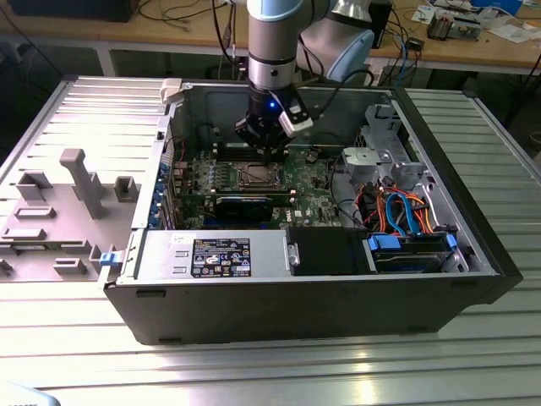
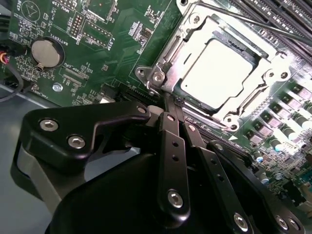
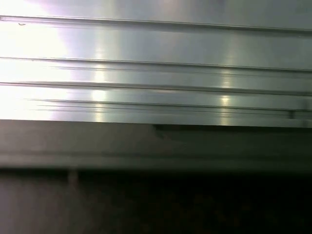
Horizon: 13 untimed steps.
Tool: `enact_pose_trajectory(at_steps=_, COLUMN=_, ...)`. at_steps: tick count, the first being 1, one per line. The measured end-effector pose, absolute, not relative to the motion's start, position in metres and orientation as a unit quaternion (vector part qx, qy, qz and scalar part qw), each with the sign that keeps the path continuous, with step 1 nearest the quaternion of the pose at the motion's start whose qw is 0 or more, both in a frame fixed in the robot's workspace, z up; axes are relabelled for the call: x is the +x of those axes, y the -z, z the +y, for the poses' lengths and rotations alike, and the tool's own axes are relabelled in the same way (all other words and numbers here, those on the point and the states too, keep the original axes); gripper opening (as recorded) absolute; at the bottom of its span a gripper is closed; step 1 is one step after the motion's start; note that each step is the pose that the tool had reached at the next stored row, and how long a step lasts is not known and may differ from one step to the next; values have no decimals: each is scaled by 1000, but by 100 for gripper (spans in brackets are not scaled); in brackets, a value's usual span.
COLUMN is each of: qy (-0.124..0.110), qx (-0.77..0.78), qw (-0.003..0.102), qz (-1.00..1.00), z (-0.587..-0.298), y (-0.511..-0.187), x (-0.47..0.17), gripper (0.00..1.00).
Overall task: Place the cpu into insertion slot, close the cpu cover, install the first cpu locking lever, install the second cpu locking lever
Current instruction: 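Install the first cpu locking lever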
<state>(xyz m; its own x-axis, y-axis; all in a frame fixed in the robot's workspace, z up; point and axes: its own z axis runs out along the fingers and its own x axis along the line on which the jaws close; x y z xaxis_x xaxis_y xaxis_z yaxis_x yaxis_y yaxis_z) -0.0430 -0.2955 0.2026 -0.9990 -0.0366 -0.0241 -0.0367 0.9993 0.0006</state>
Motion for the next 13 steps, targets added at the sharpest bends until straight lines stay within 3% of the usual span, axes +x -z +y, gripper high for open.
enact_pose_trajectory(at_steps=5, qy=-14, qx=-20, qw=12, qz=1000, z=-296, y=-202, x=-42, gripper=11)
enact_pose_trajectory(at_steps=13, qy=-14, qx=-20, qw=12, qz=1000, z=-299, y=-214, x=-42, gripper=11)
